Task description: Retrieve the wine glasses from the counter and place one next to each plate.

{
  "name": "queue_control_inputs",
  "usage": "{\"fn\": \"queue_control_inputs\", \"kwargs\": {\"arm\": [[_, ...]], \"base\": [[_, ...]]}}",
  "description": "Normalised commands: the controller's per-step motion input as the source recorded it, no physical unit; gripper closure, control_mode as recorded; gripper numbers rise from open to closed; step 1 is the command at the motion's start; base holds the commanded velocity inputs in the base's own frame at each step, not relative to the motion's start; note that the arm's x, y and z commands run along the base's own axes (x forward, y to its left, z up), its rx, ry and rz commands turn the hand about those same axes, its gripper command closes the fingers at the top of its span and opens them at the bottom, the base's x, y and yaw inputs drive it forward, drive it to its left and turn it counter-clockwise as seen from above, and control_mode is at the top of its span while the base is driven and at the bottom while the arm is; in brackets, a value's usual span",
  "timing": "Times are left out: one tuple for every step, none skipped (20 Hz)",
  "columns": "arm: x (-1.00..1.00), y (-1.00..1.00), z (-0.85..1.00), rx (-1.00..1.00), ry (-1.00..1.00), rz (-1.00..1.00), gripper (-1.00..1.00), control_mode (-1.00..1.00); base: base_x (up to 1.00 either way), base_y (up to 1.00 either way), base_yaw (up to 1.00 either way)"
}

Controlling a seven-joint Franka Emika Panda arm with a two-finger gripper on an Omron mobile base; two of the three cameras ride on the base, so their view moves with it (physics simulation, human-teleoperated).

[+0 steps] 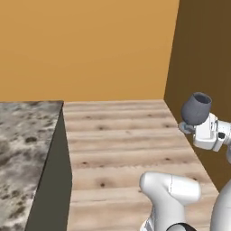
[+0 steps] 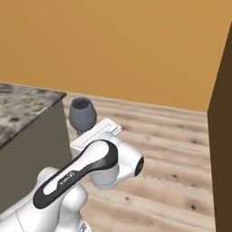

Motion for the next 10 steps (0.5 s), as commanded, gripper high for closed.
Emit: {"fn": "queue_control_inputs", "kwargs": {"arm": [[0.0, 0.0, 0.0, 0.0, 0.0, 0.0, 1.0, 1.0], [0.0, 0.0, 0.0, 0.0, 0.0, 0.0, 1.0, 1.0], [0.0, 0.0, 0.0, 0.0, 0.0, 0.0, 1.0, 1.0], [0.0, 0.0, 0.0, 0.0, 0.0, 0.0, 1.0, 1.0], [0.0, 0.0, 0.0, 0.0, 0.0, 0.0, 1.0, 1.0], [0.0, 0.0, 0.0, 0.0, 0.0, 0.0, 1.0, 1.0], [0.0, 0.0, 0.0, 0.0, 0.0, 0.0, 1.0, 1.0], [0.0, 0.0, 0.0, 0.0, 0.0, 0.0, 1.0, 1.0], [0.0, 0.0, 0.0, 0.0, 0.0, 0.0, 1.0, 1.0], [0.0, 0.0, 0.0, 0.0, 0.0, 0.0, 1.0, 1.0]], "base": [[1.0, -0.24, 0.21], [1.0, -0.26, 0.22], [1.0, -0.25, 0.21], [1.0, -0.2, 0.21], [1.0, -0.21, 0.21], [1.0, -0.19, 0.21], [1.0, -0.24, 0.21], [1.0, -0.32, 0.23], [1.0, -0.35, 0.25], [1.0, -0.39, 0.26]]}}
